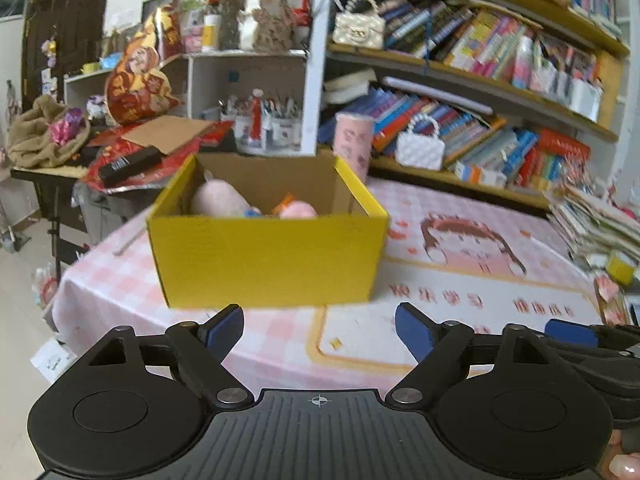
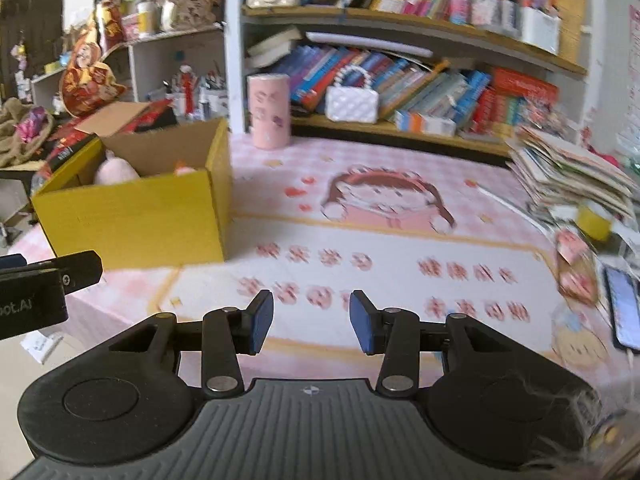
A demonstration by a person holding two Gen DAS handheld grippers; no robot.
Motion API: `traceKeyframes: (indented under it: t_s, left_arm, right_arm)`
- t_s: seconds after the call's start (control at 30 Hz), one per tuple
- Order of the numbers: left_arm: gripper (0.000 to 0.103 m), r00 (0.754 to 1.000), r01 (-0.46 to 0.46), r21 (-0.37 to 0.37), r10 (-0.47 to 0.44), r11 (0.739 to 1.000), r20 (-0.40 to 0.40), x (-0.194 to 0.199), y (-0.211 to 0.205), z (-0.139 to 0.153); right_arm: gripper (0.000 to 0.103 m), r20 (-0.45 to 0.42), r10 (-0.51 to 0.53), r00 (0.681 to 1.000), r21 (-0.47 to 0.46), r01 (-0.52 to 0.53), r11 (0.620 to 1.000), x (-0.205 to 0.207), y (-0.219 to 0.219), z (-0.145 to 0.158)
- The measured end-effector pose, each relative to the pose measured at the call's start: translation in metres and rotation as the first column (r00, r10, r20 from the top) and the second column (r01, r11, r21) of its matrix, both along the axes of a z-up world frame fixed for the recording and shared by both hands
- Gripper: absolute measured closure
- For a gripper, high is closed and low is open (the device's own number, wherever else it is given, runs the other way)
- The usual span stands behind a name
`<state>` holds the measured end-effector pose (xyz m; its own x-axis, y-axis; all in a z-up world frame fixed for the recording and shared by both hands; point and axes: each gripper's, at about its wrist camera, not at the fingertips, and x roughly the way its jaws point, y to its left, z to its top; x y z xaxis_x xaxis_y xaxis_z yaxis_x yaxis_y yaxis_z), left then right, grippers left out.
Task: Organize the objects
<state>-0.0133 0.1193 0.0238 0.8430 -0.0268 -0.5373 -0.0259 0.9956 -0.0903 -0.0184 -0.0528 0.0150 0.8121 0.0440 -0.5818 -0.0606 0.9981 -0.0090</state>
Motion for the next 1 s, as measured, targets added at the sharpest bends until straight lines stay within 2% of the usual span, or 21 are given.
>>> traceKeyframes:
  t_s: [0.17, 0.3, 0.33, 0.5, 0.57, 0.7, 0.87, 1.0]
  left_arm:
    - [0.018, 0.998, 0.048, 0.01, -0.048, 0.999, -0.046, -0.002, -0.022, -0.01]
    - [0.017, 0.995, 0.098, 0.037, -0.097, 0.994, -0.036, 0.002, -0.044, -0.008]
    - [0.014, 0.994, 0.108, 0.041, -0.107, 0.993, -0.033, 0.004, -0.05, -0.007]
    - [0.013, 0.991, 0.13, 0.044, -0.129, 0.991, -0.034, 0.018, -0.079, -0.006]
    - [0.013, 0.99, 0.141, 0.048, -0.14, 0.989, -0.034, 0.022, -0.088, -0.006]
    - [0.012, 0.99, 0.138, 0.069, -0.135, 0.988, -0.038, 0.027, -0.101, -0.004]
    - [0.007, 0.993, 0.11, 0.098, -0.106, 0.989, -0.042, 0.029, -0.109, -0.005]
    - [0.004, 0.996, 0.082, 0.107, -0.076, 0.991, -0.054, 0.031, -0.111, -0.007]
  right_arm:
    - [0.061, -0.012, -0.077, 0.997, -0.004, 0.077, 0.997, -0.014, -0.026, -0.004]
    - [0.056, -0.011, -0.121, 0.993, 0.005, 0.121, 0.993, -0.016, -0.046, -0.004]
    - [0.055, -0.009, -0.128, 0.992, 0.007, 0.128, 0.992, -0.015, -0.052, -0.004]
    - [0.05, -0.011, -0.159, 0.987, 0.008, 0.16, 0.987, -0.005, -0.078, -0.002]
    - [0.042, -0.012, -0.164, 0.986, 0.011, 0.164, 0.986, -0.001, -0.086, -0.001]
    - [0.035, -0.014, -0.145, 0.989, 0.01, 0.145, 0.989, 0.004, -0.095, -0.001]
    - [0.015, -0.012, -0.123, 0.992, 0.005, 0.123, 0.992, 0.009, -0.101, -0.001]
    - [0.009, -0.029, -0.115, 0.993, 0.02, 0.116, 0.993, 0.013, -0.104, -0.005]
